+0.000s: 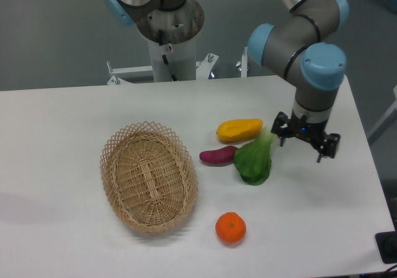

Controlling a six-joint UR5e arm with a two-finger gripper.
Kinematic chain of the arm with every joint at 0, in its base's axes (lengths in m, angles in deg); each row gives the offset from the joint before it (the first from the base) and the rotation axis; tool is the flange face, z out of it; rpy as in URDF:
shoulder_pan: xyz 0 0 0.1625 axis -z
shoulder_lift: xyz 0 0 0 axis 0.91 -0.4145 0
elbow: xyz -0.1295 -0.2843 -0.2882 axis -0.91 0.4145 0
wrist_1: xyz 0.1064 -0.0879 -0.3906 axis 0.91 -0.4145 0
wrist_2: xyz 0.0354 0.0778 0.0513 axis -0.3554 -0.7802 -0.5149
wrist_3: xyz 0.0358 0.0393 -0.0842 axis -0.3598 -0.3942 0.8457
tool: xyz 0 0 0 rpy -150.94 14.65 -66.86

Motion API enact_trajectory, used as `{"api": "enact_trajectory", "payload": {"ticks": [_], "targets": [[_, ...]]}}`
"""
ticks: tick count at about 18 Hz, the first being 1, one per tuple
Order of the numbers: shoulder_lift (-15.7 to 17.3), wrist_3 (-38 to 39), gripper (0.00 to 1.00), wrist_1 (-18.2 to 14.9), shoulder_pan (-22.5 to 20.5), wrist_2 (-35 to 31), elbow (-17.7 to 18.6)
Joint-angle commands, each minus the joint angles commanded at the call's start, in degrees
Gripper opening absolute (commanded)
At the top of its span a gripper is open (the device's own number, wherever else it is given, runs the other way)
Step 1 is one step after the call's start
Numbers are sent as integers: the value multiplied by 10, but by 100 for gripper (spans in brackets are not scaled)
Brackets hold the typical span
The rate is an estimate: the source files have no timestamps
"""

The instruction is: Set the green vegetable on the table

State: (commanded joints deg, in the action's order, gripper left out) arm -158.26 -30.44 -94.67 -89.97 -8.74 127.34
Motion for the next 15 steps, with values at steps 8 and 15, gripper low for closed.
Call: {"api": "enact_trajectory", "payload": {"ticks": [8, 15], "targets": [[-55, -11, 100, -63, -5, 0, -111], [-64, -11, 100, -84, -10, 0, -134]]}}
